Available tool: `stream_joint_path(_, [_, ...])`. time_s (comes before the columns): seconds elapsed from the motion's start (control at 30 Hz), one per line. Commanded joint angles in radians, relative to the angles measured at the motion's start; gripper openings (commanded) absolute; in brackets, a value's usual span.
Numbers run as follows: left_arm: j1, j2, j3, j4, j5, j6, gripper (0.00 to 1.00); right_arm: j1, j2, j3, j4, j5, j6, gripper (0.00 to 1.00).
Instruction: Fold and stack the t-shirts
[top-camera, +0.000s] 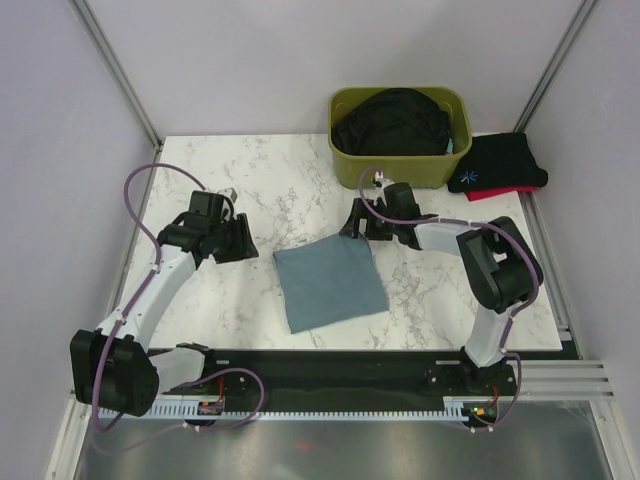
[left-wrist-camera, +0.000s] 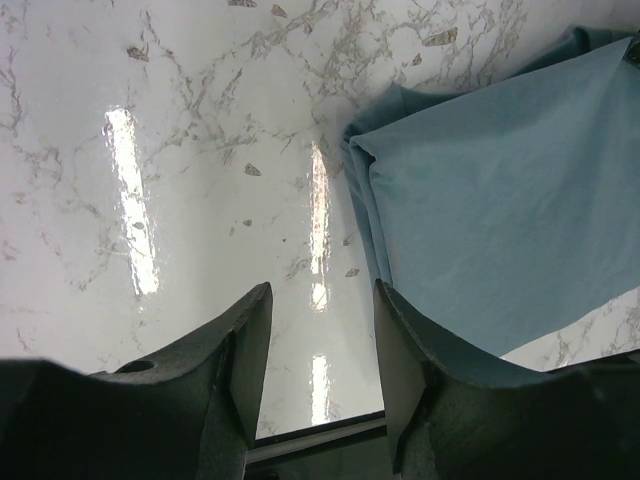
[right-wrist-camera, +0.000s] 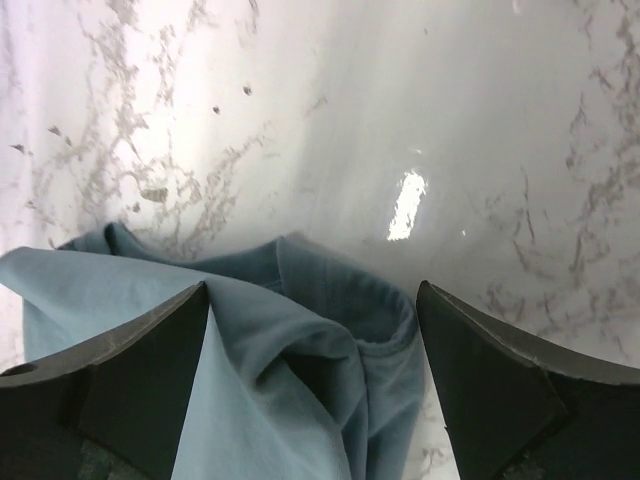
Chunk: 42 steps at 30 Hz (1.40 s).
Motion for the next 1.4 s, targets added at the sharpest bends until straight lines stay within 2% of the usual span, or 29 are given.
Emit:
stream_joint_path(0.0, [0.000,0.005,0.000,0.030,0.004,0.047,0.52,-0.011,0.074,-0.045,0.009,-0.050,0.038,0.93])
stream_joint_path(0.33, [0.000,0.019,0.005,0.028,0.016,0.051,0.52,-0.022,0.020,-0.229,0.102,-0.084,0.065,0.91])
stream_joint_path(0.43, [0.000,0.019,0.003,0.030,0.019,0.051,0.52,-0.022,0.056,-0.243,0.152,-0.113,0.090,0.87])
stream_joint_path(0.5, [0.000,0.019,0.003,0.030,0.021,0.051,0.52,-0.022,0.085,-0.246,0.177,-0.129,0.097,0.80])
stream_joint_path(0.53, [0.000,0.021,0.003,0.028,0.021,0.051,0.52,-0.022,0.092,-0.246,0.185,-0.132,0.104,0.69])
stream_joint_path(0.6, [0.000,0.019,0.002,0.028,0.021,0.051,0.52,-0.022,0.123,-0.251,0.208,-0.133,0.110,0.58])
stream_joint_path(0.63, [0.000,0.018,0.002,0.028,0.022,0.051,0.52,-0.022,0.134,-0.250,0.212,-0.136,0.113,0.45])
stream_joint_path(0.73, [0.000,0.015,0.002,0.030,0.021,0.051,0.52,-0.022,0.166,-0.250,0.234,-0.150,0.123,0.30])
stream_joint_path(0.77, [0.000,0.013,0.002,0.028,0.021,0.051,0.52,-0.022,0.172,-0.253,0.241,-0.155,0.130,0.19])
stream_joint_path(0.87, [0.000,0.011,0.002,0.030,0.022,0.051,0.52,-0.022,0.189,-0.262,0.284,-0.193,0.149,0.00])
stream_joint_path(1.0, [0.000,0.007,0.002,0.030,0.022,0.051,0.52,-0.023,0.131,-0.283,0.317,-0.209,0.138,0.00])
stream_joint_path(1.1, [0.000,-0.001,0.002,0.031,0.021,0.051,0.52,-0.026,-0.008,-0.270,0.158,-0.132,0.041,0.00])
stream_joint_path(1.17, [0.000,0.001,0.003,0.031,0.022,0.051,0.52,-0.028,-0.135,-0.227,-0.026,-0.005,-0.020,0.00])
stream_joint_path(1.23, [0.000,-0.001,0.003,0.031,0.030,0.051,0.51,-0.029,-0.219,-0.196,-0.116,0.096,-0.074,0.00])
stream_joint_path(1.27, [0.000,-0.002,0.003,0.030,0.033,0.049,0.51,-0.031,-0.302,-0.193,-0.184,0.203,-0.082,0.00])
stream_joint_path(1.37, [-0.001,-0.005,0.005,0.034,0.039,0.049,0.51,-0.033,-0.435,-0.167,-0.298,0.339,-0.132,0.00])
